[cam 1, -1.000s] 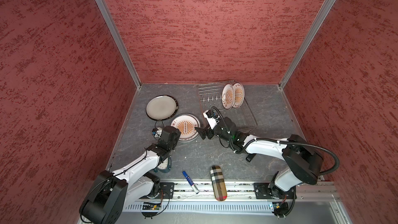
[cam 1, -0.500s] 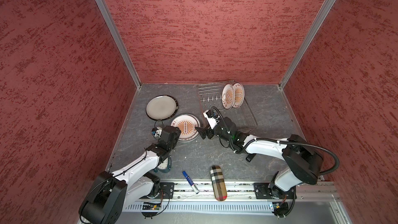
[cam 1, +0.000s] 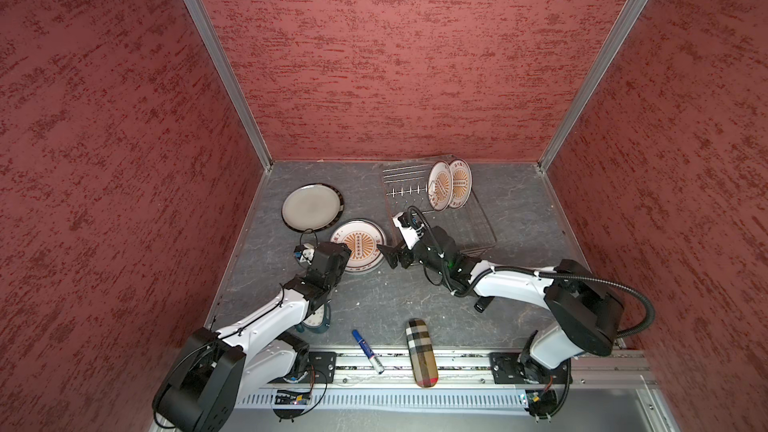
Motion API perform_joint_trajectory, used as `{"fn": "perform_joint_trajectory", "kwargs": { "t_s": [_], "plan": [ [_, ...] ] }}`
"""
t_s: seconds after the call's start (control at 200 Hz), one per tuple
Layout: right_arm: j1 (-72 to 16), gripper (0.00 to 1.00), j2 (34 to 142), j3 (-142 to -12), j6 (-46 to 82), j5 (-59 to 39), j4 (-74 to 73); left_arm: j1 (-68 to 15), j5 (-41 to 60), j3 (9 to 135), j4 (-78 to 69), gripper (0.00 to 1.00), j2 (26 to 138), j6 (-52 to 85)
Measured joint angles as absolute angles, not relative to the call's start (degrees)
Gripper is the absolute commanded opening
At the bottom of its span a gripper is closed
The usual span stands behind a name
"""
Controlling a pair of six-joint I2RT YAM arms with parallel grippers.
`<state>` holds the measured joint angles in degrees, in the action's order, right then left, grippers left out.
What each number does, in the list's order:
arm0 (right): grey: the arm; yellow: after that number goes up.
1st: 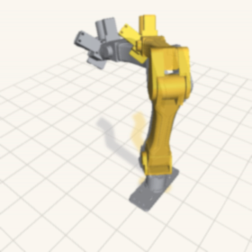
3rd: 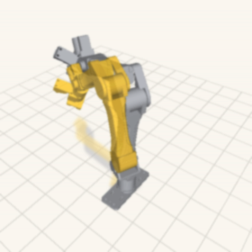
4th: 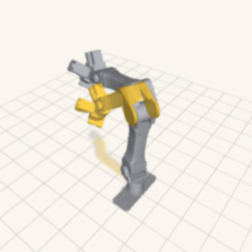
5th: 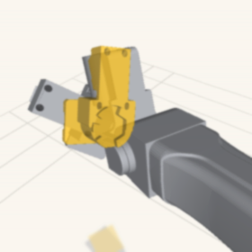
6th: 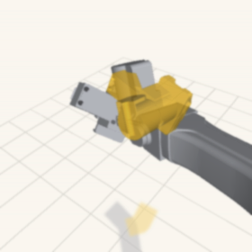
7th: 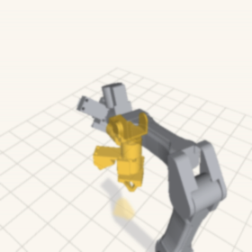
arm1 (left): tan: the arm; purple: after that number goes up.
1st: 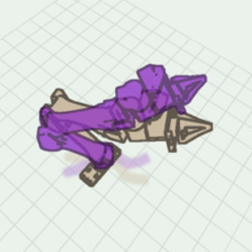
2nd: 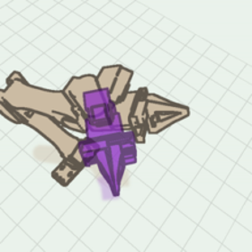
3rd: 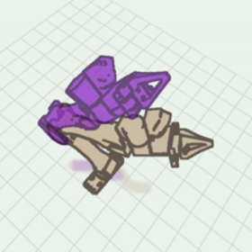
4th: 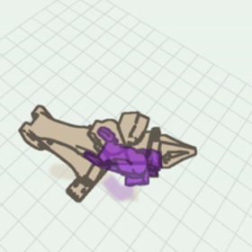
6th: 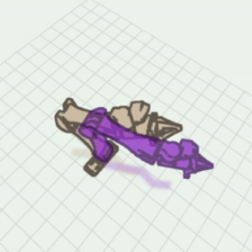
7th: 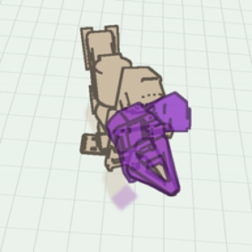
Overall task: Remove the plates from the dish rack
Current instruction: 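Open and lift the left gripper while the right reaches toward the rack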
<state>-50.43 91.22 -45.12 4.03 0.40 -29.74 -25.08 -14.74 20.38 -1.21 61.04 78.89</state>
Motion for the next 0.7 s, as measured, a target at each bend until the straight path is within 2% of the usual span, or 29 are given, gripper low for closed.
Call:
{"fn": "perform_joint_trajectory", "kwargs": {
  "t_s": [0.261, 0.506, 0.606, 0.701],
  "plan": [
    [-50.43, 0.99, 91.11, -43.66, 4.05, 2.24, -30.83, -25.10, -15.53, 20.14, -0.73, 0.79, 59.42, 78.59],
    [-50.06, 0.99, 88.33, -41.01, 6.46, 6.81, -31.68, -25.32, -17.19, 19.66, 0.97, 0.89, 53.08, 75.20],
    [-49.60, 0.99, 85.62, -40.14, 8.19, 8.40, -31.86, -25.52, -17.91, 18.17, 1.21, 1.00, 49.67, 74.04],
    [-48.34, 0.99, 82.39, -39.83, 9.74, 10.26, -31.75, -26.41, -17.65, 14.94, -2.74, 1.00, 46.52, 70.39]
  ]
}}
